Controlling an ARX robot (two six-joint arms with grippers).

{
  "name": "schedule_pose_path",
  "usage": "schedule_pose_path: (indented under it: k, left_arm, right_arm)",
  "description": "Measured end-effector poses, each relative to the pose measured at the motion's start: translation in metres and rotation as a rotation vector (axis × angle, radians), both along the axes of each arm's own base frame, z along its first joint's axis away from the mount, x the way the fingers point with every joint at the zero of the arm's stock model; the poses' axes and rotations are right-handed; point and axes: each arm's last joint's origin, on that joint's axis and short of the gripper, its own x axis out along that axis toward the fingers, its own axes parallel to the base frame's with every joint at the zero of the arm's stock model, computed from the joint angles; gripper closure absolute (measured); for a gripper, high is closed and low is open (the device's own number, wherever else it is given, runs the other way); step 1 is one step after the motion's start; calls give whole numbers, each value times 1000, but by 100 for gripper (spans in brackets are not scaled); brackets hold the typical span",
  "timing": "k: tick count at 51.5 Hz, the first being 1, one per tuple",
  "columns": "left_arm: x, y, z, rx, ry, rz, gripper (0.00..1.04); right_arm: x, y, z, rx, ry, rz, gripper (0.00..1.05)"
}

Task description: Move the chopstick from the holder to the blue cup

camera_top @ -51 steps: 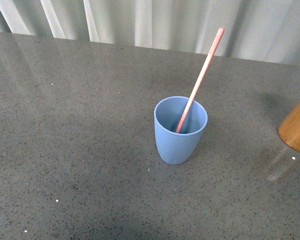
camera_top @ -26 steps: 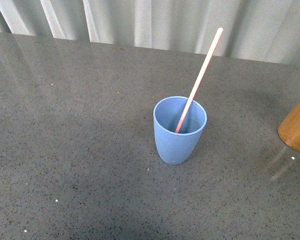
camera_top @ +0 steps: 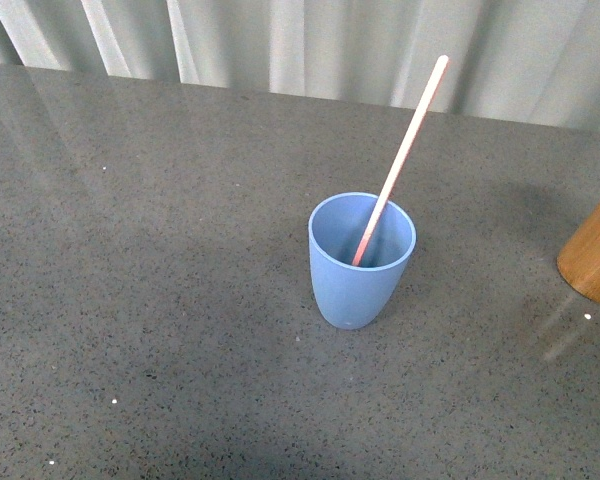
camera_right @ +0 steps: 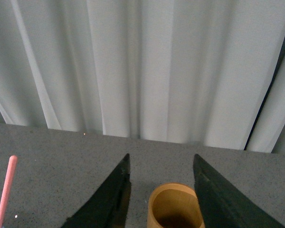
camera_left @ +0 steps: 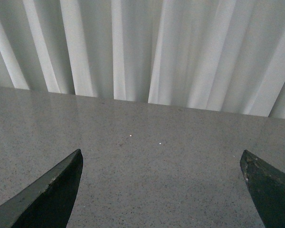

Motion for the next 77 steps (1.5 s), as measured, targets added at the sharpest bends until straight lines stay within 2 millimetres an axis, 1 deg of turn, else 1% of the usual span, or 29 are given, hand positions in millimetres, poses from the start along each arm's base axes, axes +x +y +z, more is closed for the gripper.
schedule_pose_path:
  k: [2, 3, 4, 5, 9, 10, 25, 39, 42, 60, 77]
  left_arm:
    - [0, 0, 0, 0, 0, 0, 7]
    - [0, 0, 0, 0, 0, 0, 7]
    - [0, 0, 0, 0, 0, 0, 7]
    - [0, 0, 0, 0, 0, 0, 7]
    - [0, 0, 0, 0, 0, 0, 7]
    - [0, 0, 0, 0, 0, 0, 7]
    - [0, 0, 0, 0, 0, 0, 7]
    - [0, 0, 0, 0, 0, 0, 7]
    - [0, 0, 0, 0, 0, 0, 7]
    - [0, 0, 0, 0, 0, 0, 7]
    - [0, 0, 0, 0, 0, 0, 7]
  right_arm:
    - [-4, 0, -3, 0, 0, 0, 74]
    - [-4, 0, -3, 0, 0, 0, 75]
    - [-6, 0, -4, 0, -2, 0, 79]
    - [-9, 0, -7, 1, -4, -2, 85]
    - [-17, 0, -13, 2, -4, -3, 103]
    - [-19, 0, -14, 1, -3, -3, 104]
    - [-39, 0, -26, 3, -4, -3, 104]
    - [-49, 0, -31, 3, -5, -3, 104]
    - [-52, 0, -36, 3, -21, -3, 104]
    - [-63, 0, -34, 3, -29, -3, 104]
    - [-70, 0, -34, 3, -31, -3, 104]
